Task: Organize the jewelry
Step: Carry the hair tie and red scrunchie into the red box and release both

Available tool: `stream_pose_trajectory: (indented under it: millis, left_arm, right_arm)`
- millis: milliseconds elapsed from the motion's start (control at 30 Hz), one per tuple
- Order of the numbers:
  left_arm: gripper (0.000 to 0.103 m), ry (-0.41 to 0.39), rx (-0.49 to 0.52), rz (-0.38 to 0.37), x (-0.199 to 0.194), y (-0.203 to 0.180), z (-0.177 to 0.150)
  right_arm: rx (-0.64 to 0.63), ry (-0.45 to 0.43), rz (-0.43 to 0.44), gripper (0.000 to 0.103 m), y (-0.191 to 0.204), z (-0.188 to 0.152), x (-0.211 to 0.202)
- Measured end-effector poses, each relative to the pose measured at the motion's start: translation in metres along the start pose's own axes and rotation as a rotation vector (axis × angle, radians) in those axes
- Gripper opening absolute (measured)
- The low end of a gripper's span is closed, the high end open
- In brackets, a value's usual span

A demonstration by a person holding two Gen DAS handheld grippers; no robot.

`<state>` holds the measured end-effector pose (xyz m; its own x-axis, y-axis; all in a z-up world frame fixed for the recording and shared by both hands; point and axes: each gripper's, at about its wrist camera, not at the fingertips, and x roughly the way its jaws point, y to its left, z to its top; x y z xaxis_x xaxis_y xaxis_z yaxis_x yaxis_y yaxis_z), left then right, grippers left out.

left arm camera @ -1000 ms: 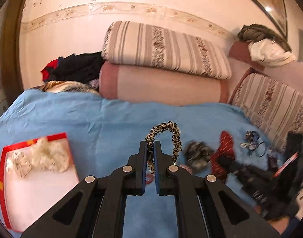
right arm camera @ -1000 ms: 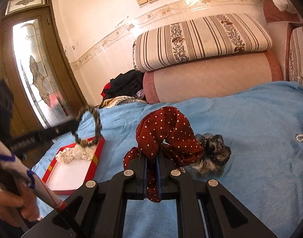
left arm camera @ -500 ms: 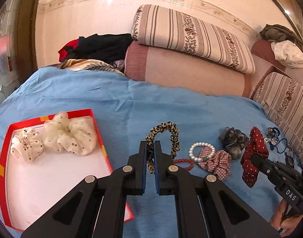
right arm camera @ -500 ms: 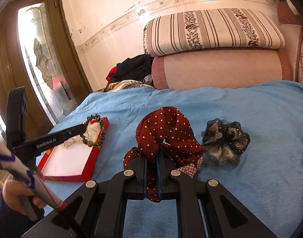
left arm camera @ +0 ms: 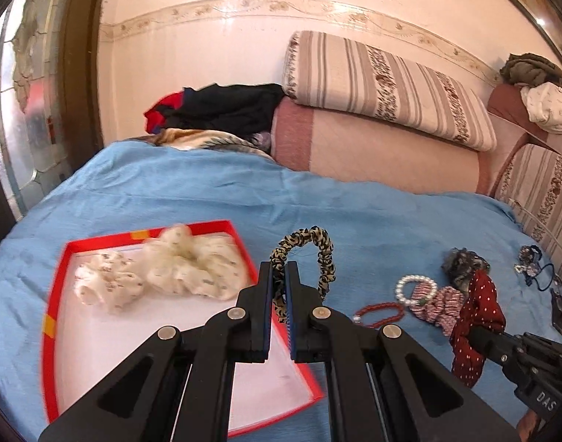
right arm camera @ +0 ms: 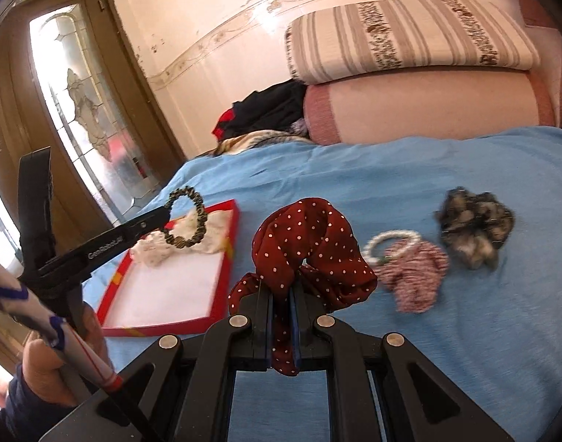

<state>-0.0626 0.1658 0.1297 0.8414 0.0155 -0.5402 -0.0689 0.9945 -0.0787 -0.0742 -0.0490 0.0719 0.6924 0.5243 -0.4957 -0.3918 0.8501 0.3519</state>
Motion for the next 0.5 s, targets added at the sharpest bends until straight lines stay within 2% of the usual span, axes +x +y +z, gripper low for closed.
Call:
stream_pose_trajectory:
  millis: [233,500]
  left_arm:
    - [0.006,-0.025,-0.042,0.064,-0.017,0.040,0.000]
    - [0.006,-0.032,-0.088,0.106,-0.025,0.073,0.000]
  right_arm:
    - [-0.076,0.016,0.058,0.008,0.055,0.013,0.017]
    - [-0.100,0.049,0.122,0.008,0.101,0.023,0.044]
